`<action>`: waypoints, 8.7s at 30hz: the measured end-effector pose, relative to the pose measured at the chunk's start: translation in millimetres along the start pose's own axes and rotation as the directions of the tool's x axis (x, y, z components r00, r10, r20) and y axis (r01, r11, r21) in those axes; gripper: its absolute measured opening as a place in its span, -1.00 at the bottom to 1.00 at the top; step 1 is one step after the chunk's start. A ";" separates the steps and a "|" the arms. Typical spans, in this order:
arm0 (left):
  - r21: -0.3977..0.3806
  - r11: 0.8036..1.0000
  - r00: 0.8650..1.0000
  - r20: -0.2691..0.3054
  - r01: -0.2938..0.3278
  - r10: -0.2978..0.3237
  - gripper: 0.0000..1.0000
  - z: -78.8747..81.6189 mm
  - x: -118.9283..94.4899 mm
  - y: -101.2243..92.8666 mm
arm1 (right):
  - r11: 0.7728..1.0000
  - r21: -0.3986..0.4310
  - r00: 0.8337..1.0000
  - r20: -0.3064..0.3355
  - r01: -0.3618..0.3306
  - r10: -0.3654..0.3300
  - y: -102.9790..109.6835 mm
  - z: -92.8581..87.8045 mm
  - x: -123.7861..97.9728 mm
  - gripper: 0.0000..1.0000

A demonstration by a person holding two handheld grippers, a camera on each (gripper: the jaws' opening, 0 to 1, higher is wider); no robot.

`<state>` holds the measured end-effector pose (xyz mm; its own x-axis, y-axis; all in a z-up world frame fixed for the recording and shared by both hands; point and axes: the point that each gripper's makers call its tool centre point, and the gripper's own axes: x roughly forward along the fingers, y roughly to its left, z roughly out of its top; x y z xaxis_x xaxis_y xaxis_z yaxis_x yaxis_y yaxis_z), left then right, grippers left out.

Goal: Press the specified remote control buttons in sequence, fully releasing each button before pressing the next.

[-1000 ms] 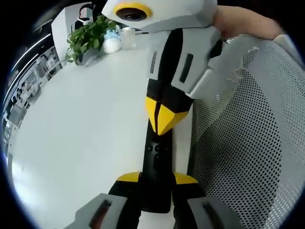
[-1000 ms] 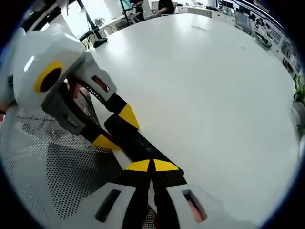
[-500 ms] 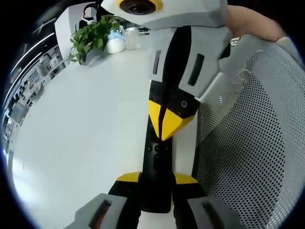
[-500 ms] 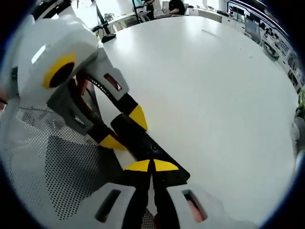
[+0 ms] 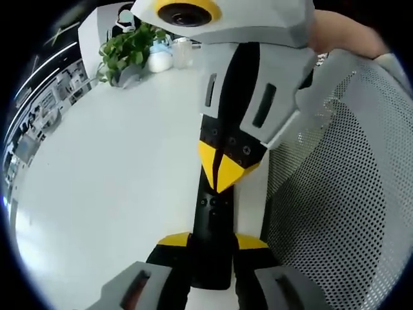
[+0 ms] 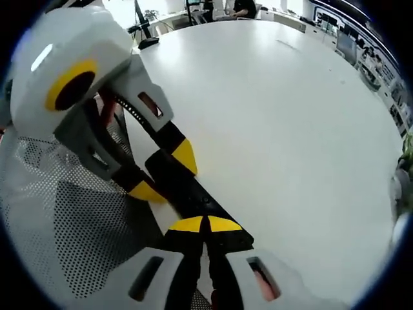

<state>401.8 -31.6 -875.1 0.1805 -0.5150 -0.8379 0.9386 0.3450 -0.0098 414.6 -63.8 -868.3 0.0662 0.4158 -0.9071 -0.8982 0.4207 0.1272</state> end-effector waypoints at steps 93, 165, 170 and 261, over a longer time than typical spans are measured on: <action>-0.017 1.000 0.999 0.040 -0.006 0.007 -0.50 1.9 1.2 1.6 | 0.995 -0.094 1.000 -0.012 -0.027 0.026 1.4 -10.7 -4.7 -1.00; -0.009 1.000 0.999 0.046 -0.003 0.003 -0.50 3.0 1.8 2.0 | 0.999 -0.029 1.000 0.015 0.014 -0.013 -7.7 -5.0 -3.9 -1.00; -0.012 1.000 0.999 0.045 -0.004 0.004 -0.50 2.8 2.1 2.2 | 1.000 -0.012 1.000 0.010 0.024 -0.024 -8.7 -4.8 -3.9 -1.00; 0.058 0.998 0.999 0.033 0.034 -0.036 -0.51 8.4 5.3 -10.6 | 1.000 -0.026 1.000 0.014 -0.007 0.007 -0.9 4.8 2.8 -1.00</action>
<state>395.3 -44.6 -874.8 0.1561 -0.5524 -0.8188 0.9596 0.2814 -0.0069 417.6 -59.2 -869.0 0.0657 0.4303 -0.9003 -0.9095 0.3970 0.1233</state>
